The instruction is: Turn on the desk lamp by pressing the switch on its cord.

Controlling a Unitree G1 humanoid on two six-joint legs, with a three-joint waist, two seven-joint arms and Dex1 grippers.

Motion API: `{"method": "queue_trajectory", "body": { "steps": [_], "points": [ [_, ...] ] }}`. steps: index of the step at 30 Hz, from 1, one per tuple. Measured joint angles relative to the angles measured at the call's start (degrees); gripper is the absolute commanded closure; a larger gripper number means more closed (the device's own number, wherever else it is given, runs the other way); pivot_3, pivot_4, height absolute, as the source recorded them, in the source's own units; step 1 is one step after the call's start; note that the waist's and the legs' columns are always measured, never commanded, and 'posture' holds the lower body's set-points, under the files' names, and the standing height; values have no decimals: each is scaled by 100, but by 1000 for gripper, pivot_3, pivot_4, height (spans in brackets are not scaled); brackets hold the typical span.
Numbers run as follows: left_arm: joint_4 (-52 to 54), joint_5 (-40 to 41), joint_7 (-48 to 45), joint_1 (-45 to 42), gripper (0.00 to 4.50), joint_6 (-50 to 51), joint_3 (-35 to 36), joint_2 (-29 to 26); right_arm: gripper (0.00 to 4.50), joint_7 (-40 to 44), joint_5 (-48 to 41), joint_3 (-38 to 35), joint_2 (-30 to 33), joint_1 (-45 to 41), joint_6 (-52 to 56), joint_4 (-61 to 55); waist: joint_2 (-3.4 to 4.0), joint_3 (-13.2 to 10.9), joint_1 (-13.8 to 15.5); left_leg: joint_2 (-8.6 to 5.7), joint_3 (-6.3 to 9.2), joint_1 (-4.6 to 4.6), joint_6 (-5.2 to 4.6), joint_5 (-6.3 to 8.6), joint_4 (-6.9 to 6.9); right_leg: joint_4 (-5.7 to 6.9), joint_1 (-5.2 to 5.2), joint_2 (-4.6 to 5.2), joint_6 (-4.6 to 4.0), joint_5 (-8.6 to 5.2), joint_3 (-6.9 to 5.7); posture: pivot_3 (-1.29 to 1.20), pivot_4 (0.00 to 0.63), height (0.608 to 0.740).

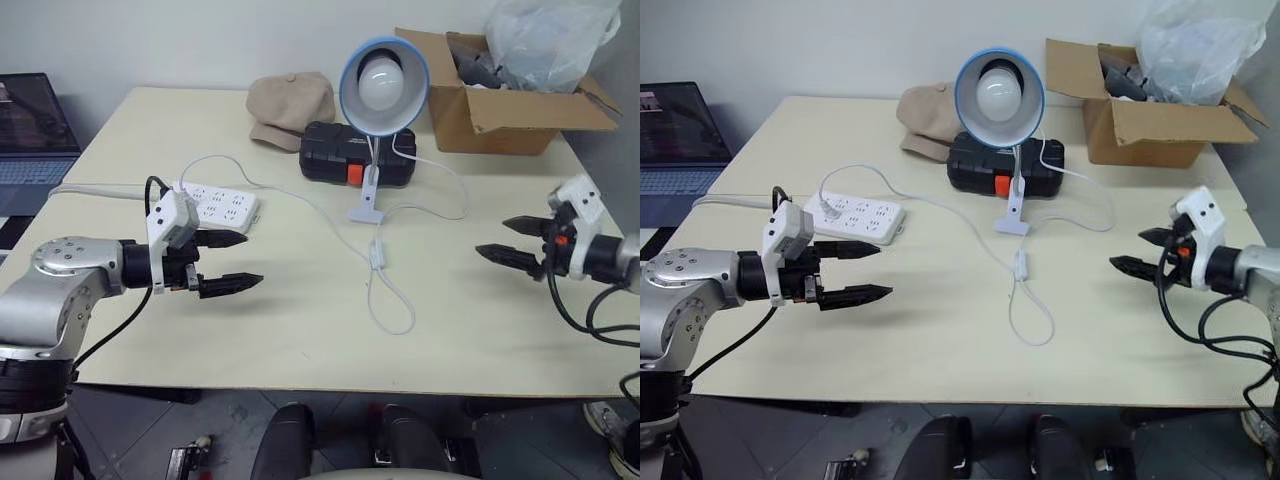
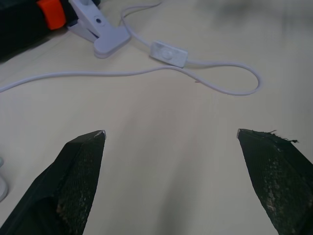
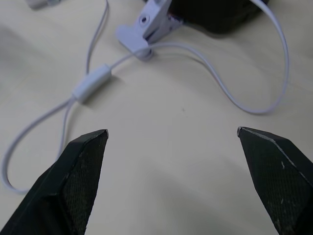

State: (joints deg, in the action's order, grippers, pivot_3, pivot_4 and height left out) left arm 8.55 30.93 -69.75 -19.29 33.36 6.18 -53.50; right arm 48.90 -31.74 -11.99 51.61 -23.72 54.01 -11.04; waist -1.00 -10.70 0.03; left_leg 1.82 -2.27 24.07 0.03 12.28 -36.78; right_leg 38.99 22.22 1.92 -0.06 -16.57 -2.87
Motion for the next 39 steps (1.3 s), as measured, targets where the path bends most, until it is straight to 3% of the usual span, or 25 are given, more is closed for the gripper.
{"method": "queue_trajectory", "body": {
  "steps": [3,7,14,16,23,38,39],
  "points": [
    [200,1,-113,23,0,-13,-188,-2,80,-281,-195,129,-197,-341,604,-128,0,0,-1,0,-1,2,0,0,1,0,1,0,0,0,2,0,150,740],
    [346,18,-74,-83,0,-4,-362,181,80,-888,-565,288,-964,-1141,1826,-92,-1,0,-11,1,1,2,0,0,1,4,3,-3,-1,1,2,0,150,740],
    [365,-169,44,-131,0,-84,-648,369,80,-1797,-480,519,-2406,-2288,3191,1050,-2,0,-19,0,-3,10,-2,0,0,4,11,-5,-24,16,7,0,150,740],
    [405,-221,47,-150,0,-157,-737,423,80,-2036,-307,602,-2785,-2588,3219,1520,-2,0,-22,0,-6,15,-2,0,1,6,17,-6,-26,17,11,0,150,740],
    [406,-448,101,-103,0,-403,-835,509,80,-2325,169,794,-3213,-3075,2908,2787,-2,0,-14,-3,-6,32,-4,1,-1,4,31,-6,-22,22,11,0,150,740],
    [406,-668,281,143,0,-755,-920,607,80,-2006,654,1316,-3387,-3588,2149,4279,-2,0,-28,4,-6,47,-5,1,-1,10,51,-15,-23,23,13,0,150,740],
    [406,-673,286,154,0,-761,-920,608,239,-1968,682,1317,-3387,-3622,2125,4352,-2,0,-28,4,-6,47,-5,1,-2,11,51,-15,-24,24,13,0,150,740]
  ]
}}
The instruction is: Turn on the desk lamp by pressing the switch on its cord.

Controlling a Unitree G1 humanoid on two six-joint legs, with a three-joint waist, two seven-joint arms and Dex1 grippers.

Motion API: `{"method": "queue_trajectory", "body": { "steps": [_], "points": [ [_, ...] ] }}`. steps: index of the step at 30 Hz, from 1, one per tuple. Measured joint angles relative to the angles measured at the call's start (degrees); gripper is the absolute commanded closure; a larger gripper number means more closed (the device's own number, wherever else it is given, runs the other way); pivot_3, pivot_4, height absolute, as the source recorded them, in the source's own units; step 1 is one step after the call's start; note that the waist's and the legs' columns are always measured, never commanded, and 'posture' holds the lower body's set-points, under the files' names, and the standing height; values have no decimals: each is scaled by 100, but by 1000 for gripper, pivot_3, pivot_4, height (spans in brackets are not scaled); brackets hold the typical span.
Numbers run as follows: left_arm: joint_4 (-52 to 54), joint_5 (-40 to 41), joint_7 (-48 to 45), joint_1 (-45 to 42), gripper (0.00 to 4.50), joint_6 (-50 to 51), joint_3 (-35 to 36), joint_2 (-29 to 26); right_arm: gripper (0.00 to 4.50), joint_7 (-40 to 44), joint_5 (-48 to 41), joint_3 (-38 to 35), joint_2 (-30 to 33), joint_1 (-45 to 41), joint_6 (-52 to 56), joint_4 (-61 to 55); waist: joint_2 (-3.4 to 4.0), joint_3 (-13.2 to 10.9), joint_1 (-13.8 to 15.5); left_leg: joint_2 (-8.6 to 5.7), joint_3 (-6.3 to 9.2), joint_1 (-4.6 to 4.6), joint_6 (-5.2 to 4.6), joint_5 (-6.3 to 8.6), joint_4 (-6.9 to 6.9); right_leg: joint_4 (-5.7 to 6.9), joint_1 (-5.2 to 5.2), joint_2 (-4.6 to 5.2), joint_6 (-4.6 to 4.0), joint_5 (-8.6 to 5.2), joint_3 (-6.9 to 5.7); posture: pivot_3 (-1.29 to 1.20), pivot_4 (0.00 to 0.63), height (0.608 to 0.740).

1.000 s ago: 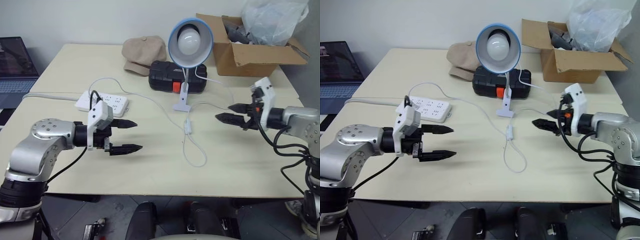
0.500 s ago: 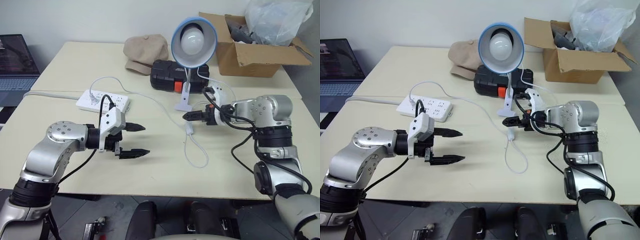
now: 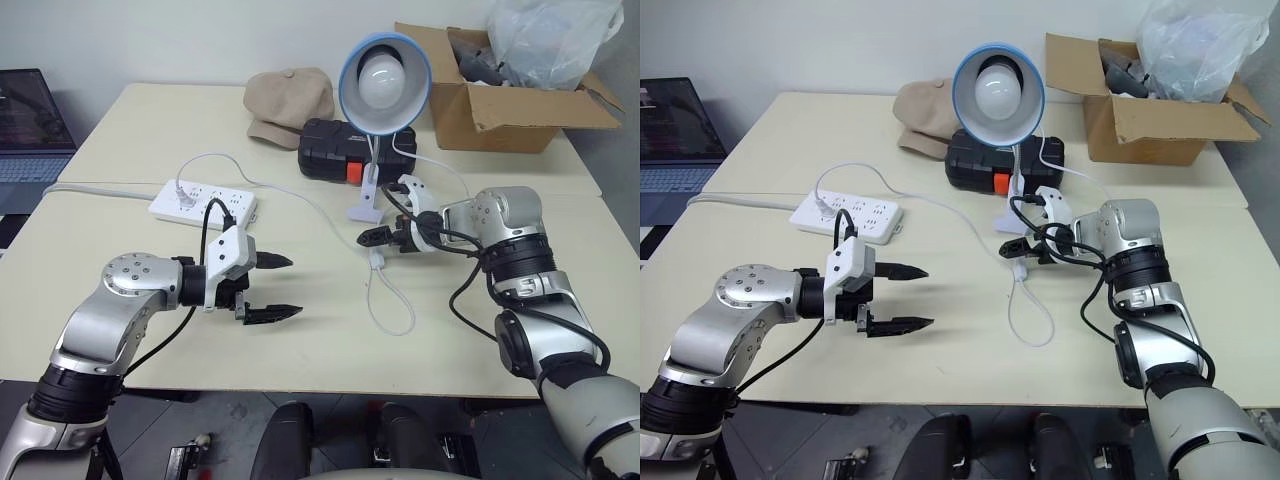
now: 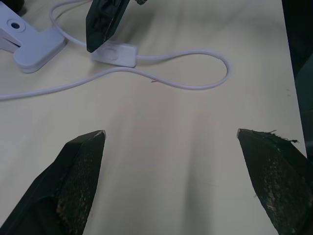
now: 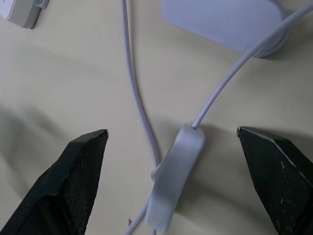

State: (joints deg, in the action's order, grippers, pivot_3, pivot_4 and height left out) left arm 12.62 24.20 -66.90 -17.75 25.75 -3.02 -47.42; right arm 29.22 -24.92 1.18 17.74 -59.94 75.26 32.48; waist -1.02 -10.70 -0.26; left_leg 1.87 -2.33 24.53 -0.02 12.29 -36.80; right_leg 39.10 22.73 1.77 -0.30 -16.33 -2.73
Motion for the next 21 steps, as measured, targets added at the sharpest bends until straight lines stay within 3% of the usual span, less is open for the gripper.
{"method": "queue_trajectory", "body": {
  "steps": [2,16,18,21],
  "points": [
    [0,-1,2,13,0,0,0,1,493,21,26,0,0,-20,-14,48,0,0,0,0,0,0,0,0,0,0,0,0,0,0,0,0,150,740],
    [0,-105,6,58,0,-120,-6,48,3865,100,153,-33,-136,-66,-109,356,0,0,-3,3,-1,5,0,0,-1,0,6,-4,0,1,2,0,150,740],
    [0,-110,5,60,0,-121,-6,48,4100,99,155,-43,-153,-105,-108,363,0,0,-2,4,-1,5,0,0,-1,1,7,-4,0,2,2,0,150,740],
    [-22,-123,0,68,0,-125,-6,48,4104,83,143,-180,-134,-110,-64,362,0,0,10,3,-1,8,0,0,-4,1,8,-4,2,3,1,0,150,740]
  ]
}}
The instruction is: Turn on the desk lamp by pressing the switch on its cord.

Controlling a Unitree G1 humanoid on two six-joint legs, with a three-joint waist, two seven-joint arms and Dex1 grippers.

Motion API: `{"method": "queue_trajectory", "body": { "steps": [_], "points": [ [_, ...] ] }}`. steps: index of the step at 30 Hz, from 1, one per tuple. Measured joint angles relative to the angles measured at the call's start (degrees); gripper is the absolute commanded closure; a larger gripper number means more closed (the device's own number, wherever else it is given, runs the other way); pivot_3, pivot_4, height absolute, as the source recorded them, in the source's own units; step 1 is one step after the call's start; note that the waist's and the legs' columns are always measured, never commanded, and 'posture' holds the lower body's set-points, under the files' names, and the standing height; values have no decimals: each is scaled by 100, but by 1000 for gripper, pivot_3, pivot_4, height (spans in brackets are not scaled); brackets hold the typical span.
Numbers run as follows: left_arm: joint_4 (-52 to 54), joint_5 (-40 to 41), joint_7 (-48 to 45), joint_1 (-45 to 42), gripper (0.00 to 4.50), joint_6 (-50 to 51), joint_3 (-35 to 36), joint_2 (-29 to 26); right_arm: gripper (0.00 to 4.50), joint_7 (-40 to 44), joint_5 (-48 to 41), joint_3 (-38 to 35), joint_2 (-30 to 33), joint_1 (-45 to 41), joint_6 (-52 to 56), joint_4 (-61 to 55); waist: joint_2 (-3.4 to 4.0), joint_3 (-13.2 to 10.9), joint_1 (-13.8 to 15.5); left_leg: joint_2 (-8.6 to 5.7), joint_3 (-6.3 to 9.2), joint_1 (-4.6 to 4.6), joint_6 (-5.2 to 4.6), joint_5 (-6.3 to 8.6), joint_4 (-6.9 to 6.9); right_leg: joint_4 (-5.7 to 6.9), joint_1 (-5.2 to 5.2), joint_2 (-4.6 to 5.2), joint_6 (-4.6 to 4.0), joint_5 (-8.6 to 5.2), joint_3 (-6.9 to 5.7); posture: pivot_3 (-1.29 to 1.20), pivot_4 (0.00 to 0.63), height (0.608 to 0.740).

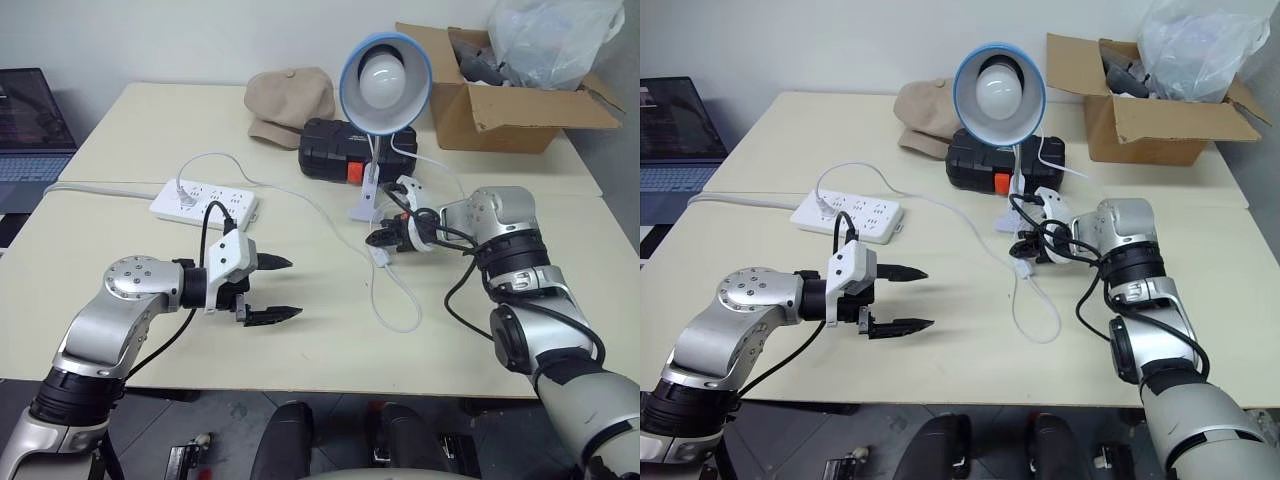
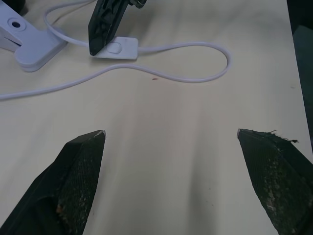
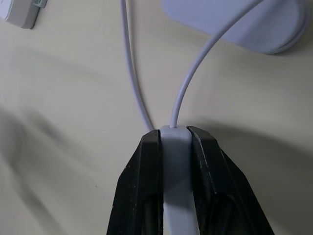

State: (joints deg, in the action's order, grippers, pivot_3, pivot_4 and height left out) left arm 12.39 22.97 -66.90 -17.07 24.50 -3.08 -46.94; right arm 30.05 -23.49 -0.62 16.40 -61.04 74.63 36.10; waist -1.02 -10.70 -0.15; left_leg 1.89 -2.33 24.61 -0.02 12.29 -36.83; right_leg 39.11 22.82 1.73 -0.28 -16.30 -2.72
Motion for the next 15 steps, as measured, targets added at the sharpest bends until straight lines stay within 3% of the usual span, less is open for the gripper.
{"method": "queue_trajectory", "body": {
  "steps": [7,15],
  "points": [
    [-117,413,229,-402,0,577,97,350,4104,-133,-568,-1089,-187,550,148,-1262,-1,0,3,0,-3,26,0,-1,-3,10,31,0,3,3,6,0,150,740],
    [-78,1990,921,-930,0,2359,527,1251,4104,35,-2139,-2129,-546,1528,797,-3601,-4,2,-5,0,-2,23,0,-1,-14,30,31,0,6,4,8,0,150,740]
  ]
}}
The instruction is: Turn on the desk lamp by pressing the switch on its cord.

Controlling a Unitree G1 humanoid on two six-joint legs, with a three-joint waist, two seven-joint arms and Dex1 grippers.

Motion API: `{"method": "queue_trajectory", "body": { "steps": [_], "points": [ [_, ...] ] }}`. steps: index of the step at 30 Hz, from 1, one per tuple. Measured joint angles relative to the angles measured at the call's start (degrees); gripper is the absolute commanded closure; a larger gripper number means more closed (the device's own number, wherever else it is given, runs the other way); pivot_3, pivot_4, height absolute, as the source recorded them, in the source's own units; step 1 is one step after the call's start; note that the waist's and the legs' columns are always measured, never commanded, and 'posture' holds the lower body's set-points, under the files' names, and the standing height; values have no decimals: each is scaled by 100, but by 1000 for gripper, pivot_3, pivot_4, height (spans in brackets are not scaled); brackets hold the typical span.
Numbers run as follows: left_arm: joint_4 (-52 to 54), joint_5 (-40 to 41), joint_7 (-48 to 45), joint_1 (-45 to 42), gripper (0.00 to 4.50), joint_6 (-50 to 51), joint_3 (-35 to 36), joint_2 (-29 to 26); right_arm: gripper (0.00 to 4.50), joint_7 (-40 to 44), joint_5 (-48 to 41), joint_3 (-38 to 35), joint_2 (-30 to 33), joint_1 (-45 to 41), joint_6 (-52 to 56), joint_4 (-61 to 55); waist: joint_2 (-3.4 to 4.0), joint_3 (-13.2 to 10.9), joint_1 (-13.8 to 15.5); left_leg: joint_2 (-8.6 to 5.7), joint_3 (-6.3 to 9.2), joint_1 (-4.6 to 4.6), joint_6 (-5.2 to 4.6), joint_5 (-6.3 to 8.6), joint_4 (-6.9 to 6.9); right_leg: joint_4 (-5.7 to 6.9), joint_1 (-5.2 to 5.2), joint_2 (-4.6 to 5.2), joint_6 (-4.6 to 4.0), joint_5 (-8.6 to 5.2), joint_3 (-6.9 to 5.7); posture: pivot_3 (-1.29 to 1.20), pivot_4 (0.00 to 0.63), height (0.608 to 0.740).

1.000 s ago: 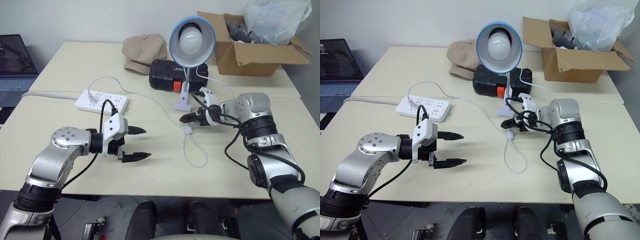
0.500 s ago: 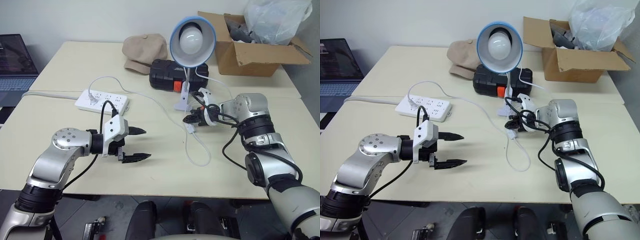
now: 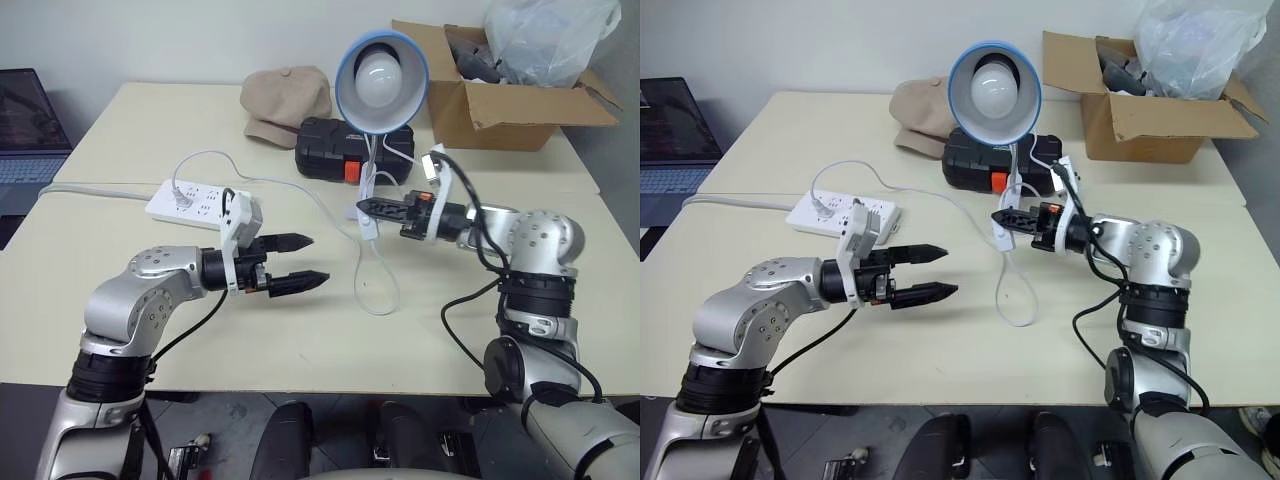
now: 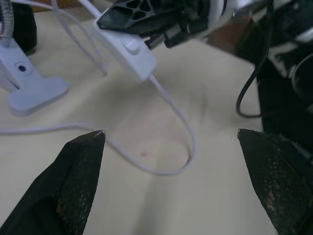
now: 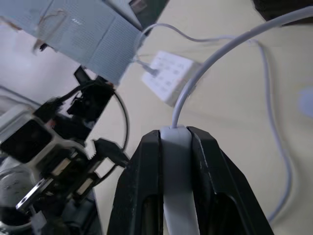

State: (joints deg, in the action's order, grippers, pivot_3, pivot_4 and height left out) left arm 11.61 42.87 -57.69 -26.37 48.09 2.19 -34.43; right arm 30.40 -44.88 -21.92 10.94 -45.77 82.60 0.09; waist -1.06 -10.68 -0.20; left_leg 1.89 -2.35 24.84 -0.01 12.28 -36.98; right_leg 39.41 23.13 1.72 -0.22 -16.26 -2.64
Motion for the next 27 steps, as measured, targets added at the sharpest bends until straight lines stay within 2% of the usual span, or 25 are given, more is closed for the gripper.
{"method": "queue_trajectory", "body": {
  "steps": [5,11,26,27],
  "points": [
    [-94,683,479,-270,0,735,120,504,4104,-178,-645,-276,-263,96,344,-540,0,0,-31,-2,-1,-14,1,-1,-2,25,3,-5,-1,0,12,0,150,740],
    [-269,994,758,-415,0,1021,239,726,4104,-332,-1184,-329,-326,155,673,-913,0,0,-29,-5,-3,-13,1,-1,-1,22,4,-8,-2,-1,20,0,150,740],
    [-311,1463,844,-511,0,1165,287,894,4104,-681,-1729,-136,-195,197,772,-999,0,0,-27,-7,-4,-13,1,-1,-1,21,5,-8,-1,-1,22,0,150,740],
    [-311,1477,839,-511,358,1165,287,893,4104,-689,-1735,-126,-184,199,769,-999,0,0,-27,-7,-4,-13,1,-1,-1,21,5,-9,-1,-1,22,0,150,740]
  ]
}}
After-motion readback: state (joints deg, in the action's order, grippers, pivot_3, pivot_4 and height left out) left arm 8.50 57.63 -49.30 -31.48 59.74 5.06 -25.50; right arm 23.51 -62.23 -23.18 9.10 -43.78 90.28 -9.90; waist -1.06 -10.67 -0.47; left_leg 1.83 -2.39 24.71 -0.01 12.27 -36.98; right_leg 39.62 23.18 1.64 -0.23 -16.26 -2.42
